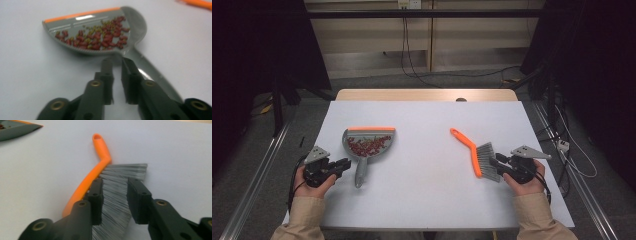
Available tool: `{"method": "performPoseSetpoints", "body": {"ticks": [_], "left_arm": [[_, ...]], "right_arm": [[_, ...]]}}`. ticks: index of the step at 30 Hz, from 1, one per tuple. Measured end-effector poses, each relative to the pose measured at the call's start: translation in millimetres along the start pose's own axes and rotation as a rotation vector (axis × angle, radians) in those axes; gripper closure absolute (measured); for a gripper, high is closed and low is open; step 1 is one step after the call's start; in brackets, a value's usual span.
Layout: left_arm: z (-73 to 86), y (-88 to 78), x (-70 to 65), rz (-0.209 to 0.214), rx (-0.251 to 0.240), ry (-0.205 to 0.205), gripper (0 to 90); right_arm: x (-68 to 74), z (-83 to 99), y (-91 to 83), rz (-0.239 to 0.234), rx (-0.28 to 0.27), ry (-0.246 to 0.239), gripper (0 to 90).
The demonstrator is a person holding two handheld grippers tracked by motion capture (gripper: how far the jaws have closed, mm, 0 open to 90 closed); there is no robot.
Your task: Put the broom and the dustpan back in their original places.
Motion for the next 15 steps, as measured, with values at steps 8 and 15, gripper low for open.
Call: {"method": "performPoseSetpoints", "body": {"ticks": [8,15], "left_arm": [[11.5,8.4,-8.0,0.027,0.064,0.027,82.8],[7.4,5.5,-11.6,0.043,0.019,0.046,62.1]], "right_arm": [[3.3,-1.9,0.8,-0.009,-0.012,0.003,48.5],[9.7,-5.2,-1.0,-0.033,-0.039,0.002,40.0]]}}
Point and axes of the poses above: each handheld gripper's, and its own axes: y roughly forward along the jaws, z roughly out of its underside, x roughly to its left, the point moved 9 cm from there along y, roughly forward along the jaws, and after that the axes turned 15 degrees about -y, right-handed, at the moved point
